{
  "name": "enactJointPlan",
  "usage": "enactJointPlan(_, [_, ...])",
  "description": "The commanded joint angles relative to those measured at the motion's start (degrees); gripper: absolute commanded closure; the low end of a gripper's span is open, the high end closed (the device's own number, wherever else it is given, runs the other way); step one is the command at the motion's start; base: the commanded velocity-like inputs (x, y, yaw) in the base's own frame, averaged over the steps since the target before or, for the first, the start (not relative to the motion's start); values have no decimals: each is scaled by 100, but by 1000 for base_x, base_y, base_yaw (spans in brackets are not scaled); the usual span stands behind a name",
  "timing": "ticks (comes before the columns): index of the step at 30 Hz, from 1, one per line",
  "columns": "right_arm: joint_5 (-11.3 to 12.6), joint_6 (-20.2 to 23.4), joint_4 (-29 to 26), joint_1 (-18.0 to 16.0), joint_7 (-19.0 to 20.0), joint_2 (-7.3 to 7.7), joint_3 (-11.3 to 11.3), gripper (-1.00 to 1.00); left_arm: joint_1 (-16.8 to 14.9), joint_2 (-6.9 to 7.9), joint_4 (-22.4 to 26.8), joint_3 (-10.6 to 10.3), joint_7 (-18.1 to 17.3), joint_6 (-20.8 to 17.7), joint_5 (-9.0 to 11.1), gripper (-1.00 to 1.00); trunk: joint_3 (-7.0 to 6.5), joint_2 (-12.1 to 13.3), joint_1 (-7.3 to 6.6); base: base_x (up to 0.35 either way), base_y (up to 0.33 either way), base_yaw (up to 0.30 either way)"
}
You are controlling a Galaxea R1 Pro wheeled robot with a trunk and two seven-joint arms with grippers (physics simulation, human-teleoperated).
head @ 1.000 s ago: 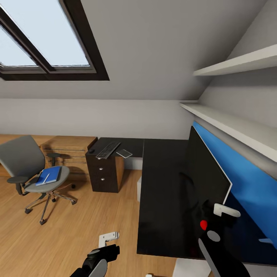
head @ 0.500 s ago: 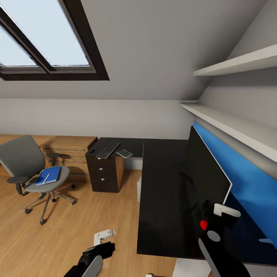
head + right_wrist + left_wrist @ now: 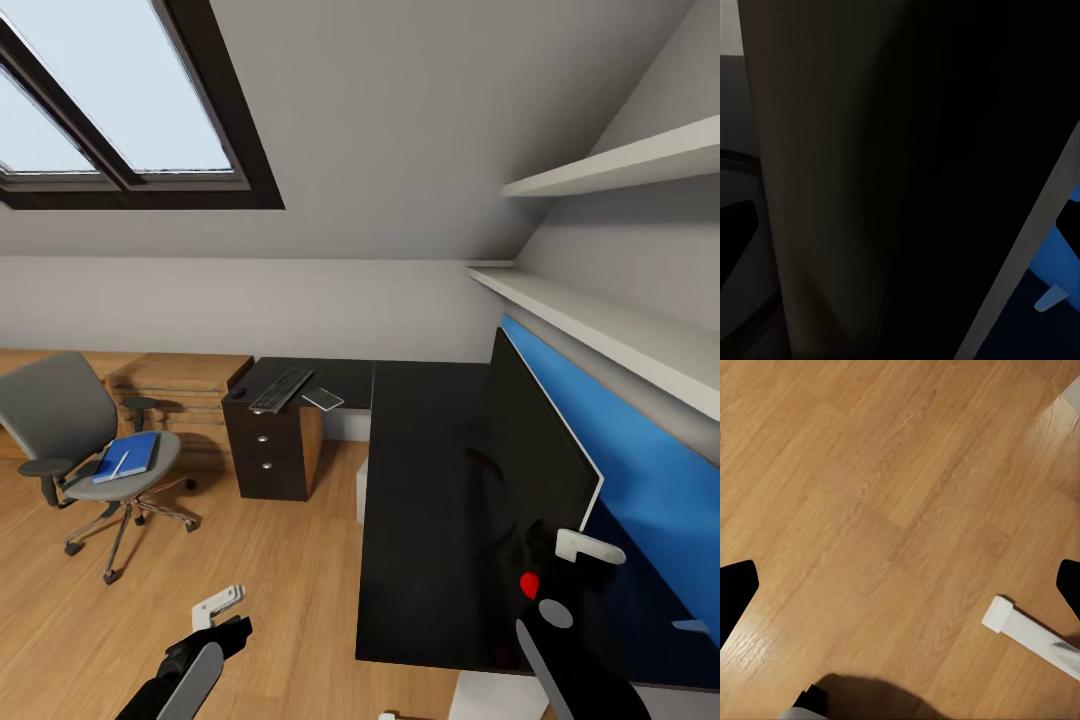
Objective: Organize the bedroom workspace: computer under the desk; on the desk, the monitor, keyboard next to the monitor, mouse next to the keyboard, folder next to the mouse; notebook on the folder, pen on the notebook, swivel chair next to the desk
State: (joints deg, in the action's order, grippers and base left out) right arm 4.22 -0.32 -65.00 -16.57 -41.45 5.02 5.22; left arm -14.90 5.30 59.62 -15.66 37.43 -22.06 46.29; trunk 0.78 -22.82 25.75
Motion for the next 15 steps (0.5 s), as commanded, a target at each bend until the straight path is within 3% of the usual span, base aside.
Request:
enactJointPlan(1, [44,-3,-4,-4,-38,8,23,-100,-4,7,8,-19,46,-9,36,-100,8,-9,3,0,0,0])
enactJointPlan(8, [36,-3,-4,-5,-38,8,23,-100,-4,-12,4,-24,45,-9,-3,-100,8,-9,3,0,-30,0])
enactJointPlan(15, [35,-3,-4,-4,-38,8,23,-100,-4,-16,5,-25,44,-9,-6,-100,8,-9,3,0,-180,0])
